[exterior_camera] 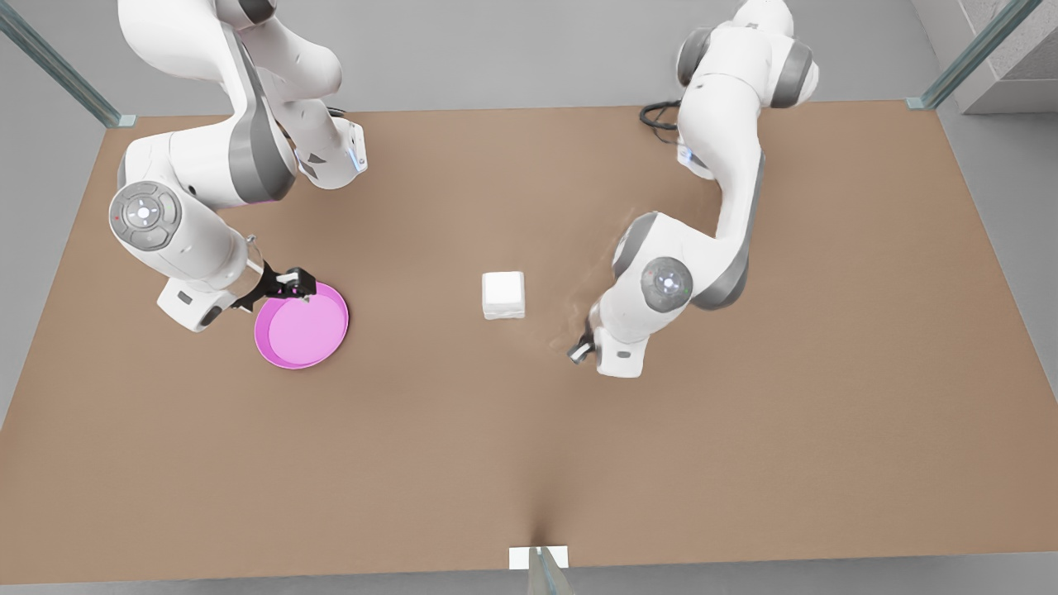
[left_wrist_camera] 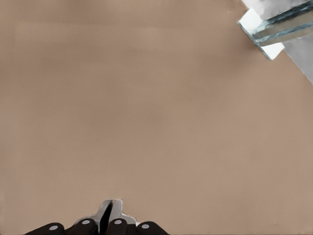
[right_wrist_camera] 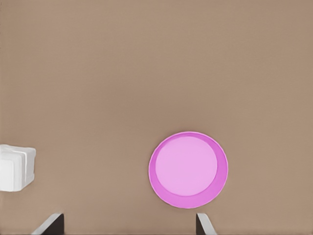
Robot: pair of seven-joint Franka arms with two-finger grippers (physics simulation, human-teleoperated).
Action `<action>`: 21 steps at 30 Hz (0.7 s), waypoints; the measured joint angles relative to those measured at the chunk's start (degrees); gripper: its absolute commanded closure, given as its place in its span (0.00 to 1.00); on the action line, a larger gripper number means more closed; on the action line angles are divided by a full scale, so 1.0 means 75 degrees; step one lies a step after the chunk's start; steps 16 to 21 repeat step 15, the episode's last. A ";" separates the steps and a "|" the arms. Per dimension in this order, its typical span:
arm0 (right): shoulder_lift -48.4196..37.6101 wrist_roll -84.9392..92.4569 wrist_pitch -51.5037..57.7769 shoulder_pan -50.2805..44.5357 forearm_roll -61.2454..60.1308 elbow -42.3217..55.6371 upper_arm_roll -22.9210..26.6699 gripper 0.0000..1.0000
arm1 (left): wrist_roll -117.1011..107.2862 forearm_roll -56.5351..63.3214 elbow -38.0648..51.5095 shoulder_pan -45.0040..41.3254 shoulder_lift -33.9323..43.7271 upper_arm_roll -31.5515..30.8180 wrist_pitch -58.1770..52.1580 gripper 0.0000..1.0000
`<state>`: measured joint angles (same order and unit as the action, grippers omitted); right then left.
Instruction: Pack egg into the box and close the box lid
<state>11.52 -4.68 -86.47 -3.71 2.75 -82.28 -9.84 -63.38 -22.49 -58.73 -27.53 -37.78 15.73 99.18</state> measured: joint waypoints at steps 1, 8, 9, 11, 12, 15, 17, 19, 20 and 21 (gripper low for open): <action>0.0004 0.0018 0.0028 0.0020 -0.0048 -0.0001 0.0005 0.00 | 0.0377 0.0410 0.0360 0.1116 0.0079 0.0030 -0.0486 0.00; 0.0016 0.0126 0.0183 0.0069 -0.0063 -0.0012 0.0002 0.00 | 0.3283 0.2469 -0.0014 0.1542 0.2530 -0.0088 -0.3149 0.00; 0.0017 0.0138 0.0203 0.0076 -0.0055 -0.0007 0.0002 0.00 | 0.3665 0.2692 -0.0804 0.1546 0.3078 -0.0215 -0.3210 0.00; 0.0019 0.0160 0.0233 0.0111 -0.0063 -0.0003 0.0002 0.00 | 0.4374 0.2993 -0.1447 0.1583 0.3498 -0.0375 -0.3300 0.00; 0.0019 0.0170 0.0245 0.0112 -0.0062 -0.0002 0.0002 0.00 | 0.4700 0.3096 -0.1565 0.1578 0.3565 -0.0405 -0.3338 0.00; 0.0019 0.0195 0.0271 0.0085 -0.0049 -0.0002 0.0002 0.00 | 0.5578 0.3280 -0.1679 0.1567 0.3625 -0.0434 -0.3429 0.00; 0.0019 0.0195 0.0271 0.0085 -0.0049 -0.0002 0.0002 0.00 | 0.5578 0.3280 -0.1679 0.1567 0.3625 -0.0434 -0.3429 0.00; 0.0019 0.0195 0.0271 0.0085 -0.0049 -0.0002 0.0002 0.00 | 0.5578 0.3280 -0.1679 0.1567 0.3625 -0.0434 -0.3429 0.00; 0.0019 0.0195 0.0271 0.0085 -0.0049 -0.0002 0.0002 0.00 | 0.5578 0.3280 -0.1679 0.1567 0.3625 -0.0434 -0.3429 0.00; 0.0019 0.0195 0.0271 0.0085 -0.0049 -0.0002 0.0002 0.00 | 0.5578 0.3280 -0.1679 0.1567 0.3625 -0.0434 -0.3429 0.00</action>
